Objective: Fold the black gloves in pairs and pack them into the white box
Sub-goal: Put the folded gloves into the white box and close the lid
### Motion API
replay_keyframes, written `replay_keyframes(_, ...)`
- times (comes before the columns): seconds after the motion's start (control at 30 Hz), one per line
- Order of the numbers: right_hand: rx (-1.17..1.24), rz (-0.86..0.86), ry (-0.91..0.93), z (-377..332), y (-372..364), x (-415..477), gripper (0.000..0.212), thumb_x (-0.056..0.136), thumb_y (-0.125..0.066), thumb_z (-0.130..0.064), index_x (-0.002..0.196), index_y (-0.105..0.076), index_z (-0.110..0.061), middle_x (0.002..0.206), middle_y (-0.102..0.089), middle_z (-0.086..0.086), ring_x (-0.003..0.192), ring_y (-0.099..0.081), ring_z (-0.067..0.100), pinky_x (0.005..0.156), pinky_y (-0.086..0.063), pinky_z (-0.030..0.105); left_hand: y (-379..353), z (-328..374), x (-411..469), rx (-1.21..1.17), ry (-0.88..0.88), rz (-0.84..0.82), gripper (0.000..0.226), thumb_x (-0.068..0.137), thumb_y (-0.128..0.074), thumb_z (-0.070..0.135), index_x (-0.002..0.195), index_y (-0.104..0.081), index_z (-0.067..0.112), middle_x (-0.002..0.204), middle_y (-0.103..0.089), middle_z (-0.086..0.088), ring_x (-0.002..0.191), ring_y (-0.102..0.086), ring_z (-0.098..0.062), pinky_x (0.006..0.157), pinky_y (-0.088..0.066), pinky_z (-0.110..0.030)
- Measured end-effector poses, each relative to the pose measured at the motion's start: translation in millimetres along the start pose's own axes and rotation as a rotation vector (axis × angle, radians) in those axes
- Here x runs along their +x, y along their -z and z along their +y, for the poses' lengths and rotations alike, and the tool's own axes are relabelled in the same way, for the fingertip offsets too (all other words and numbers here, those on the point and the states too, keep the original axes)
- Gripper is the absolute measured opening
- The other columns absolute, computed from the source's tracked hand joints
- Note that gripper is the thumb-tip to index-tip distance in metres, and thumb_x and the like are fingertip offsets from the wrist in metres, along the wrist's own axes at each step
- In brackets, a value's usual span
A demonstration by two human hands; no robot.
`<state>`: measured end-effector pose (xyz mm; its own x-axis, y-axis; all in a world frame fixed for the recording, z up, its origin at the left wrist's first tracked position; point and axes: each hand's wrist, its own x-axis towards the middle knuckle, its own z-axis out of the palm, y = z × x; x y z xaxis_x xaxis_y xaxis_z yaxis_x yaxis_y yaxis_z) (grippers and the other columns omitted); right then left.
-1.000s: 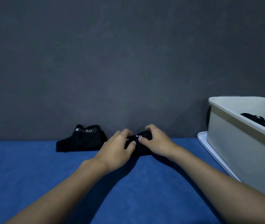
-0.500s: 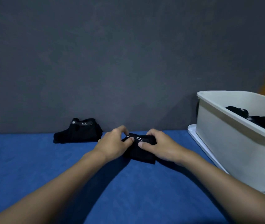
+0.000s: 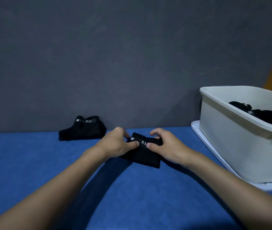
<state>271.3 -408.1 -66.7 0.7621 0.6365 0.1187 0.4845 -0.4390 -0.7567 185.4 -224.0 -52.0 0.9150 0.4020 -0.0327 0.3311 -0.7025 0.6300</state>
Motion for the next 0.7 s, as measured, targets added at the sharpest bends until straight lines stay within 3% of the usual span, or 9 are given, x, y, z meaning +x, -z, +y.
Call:
replay_keyframes(0.1, 0.021, -0.041, -0.023, 1, 2, -4, 0.056, 0.086, -0.07, -0.035, 0.135, -0.047, -0.02, 0.116, -0.058, 0.0, 0.106, -0.059, 0.015, 0.095, -0.046, 0.028, 1, 0, -6, -0.154, -0.031, 0.0, 0.042, 0.076, -0.083, 0.042, 0.105, -0.058, 0.023, 0.082, -0.07, -0.005, 0.062, -0.06, -0.012, 0.061, -0.045, -0.026)
replay_keyframes(0.23, 0.04, -0.093, -0.018, -3, 6, -12, 0.056, 0.086, -0.071, -0.029, 0.136, -0.048, -0.017, 0.121, -0.059, 0.002, 0.111, -0.059, 0.014, 0.096, -0.045, 0.024, 6, 10, -18, -0.322, -0.087, -0.059, 0.039, 0.078, -0.084, 0.019, 0.106, -0.058, 0.019, 0.085, -0.074, -0.015, 0.068, -0.068, -0.017, 0.07, -0.054, -0.032)
replay_keyframes(0.33, 0.126, -0.122, 0.013, -6, 15, -18, 0.029, 0.085, -0.073, -0.025, 0.111, -0.062, -0.018, 0.107, -0.067, 0.004, 0.092, -0.064, 0.011, 0.085, -0.053, 0.03, 9, 15, -25, -0.364, -0.175, -0.056, 0.036, 0.077, -0.085, 0.012, 0.103, -0.062, 0.021, 0.085, -0.067, -0.011, 0.066, -0.06, -0.014, 0.068, -0.052, -0.029)
replay_keyframes(0.4, 0.237, -0.127, 0.023, -10, 25, -24, 0.029, 0.079, -0.076, -0.028, 0.104, -0.063, -0.019, 0.105, -0.067, 0.003, 0.083, -0.063, 0.009, 0.073, -0.051, 0.027, 17, 22, -27, -0.385, -0.253, -0.06, 0.037, 0.075, -0.086, 0.009, 0.102, -0.065, 0.022, 0.09, -0.067, -0.013, 0.07, -0.06, -0.014, 0.073, -0.053, -0.031)
replay_keyframes(0.43, 0.298, -0.121, 0.037, -13, 32, -27, 0.033, 0.076, -0.077, -0.031, 0.102, -0.063, -0.018, 0.104, -0.067, 0.003, 0.083, -0.063, 0.009, 0.073, -0.049, 0.029, 24, 27, -29, -0.389, -0.298, -0.072, 0.037, 0.075, -0.085, 0.008, 0.103, -0.065, 0.021, 0.093, -0.068, -0.015, 0.074, -0.061, -0.015, 0.075, -0.054, -0.033)
replay_keyframes(0.53, 0.457, -0.138, 0.078, -24, 53, -37, 0.036, 0.079, -0.076, -0.029, 0.108, -0.06, -0.014, 0.1, -0.071, 0.006, 0.088, -0.064, 0.014, 0.082, -0.048, 0.034, 43, 49, -35, -0.367, -0.413, -0.121, 0.038, 0.076, -0.083, 0.004, 0.107, -0.066, 0.018, 0.094, -0.069, -0.015, 0.078, -0.064, -0.016, 0.075, -0.055, -0.031)
replay_keyframes(0.63, 0.514, -0.175, 0.108, -38, 72, -46, 0.043, 0.081, -0.071, -0.027, 0.12, -0.056, -0.017, 0.11, -0.071, 0.016, 0.097, -0.067, 0.026, 0.091, -0.05, 0.041, 59, 75, -45, -0.327, -0.498, -0.146, 0.038, 0.077, -0.082, 0.004, 0.108, -0.065, 0.019, 0.098, -0.069, -0.018, 0.079, -0.067, -0.016, 0.072, -0.055, -0.029)
replay_keyframes(0.7, 0.518, -0.176, 0.145, -47, 82, -54, 0.042, 0.084, -0.069, -0.022, 0.123, -0.055, -0.019, 0.11, -0.07, 0.019, 0.097, -0.067, 0.029, 0.089, -0.051, 0.041, 66, 89, -48, -0.332, -0.535, -0.156, 0.041, 0.076, -0.081, 0.004, 0.111, -0.064, 0.018, 0.097, -0.07, -0.016, 0.079, -0.068, -0.016, 0.07, -0.056, -0.031)
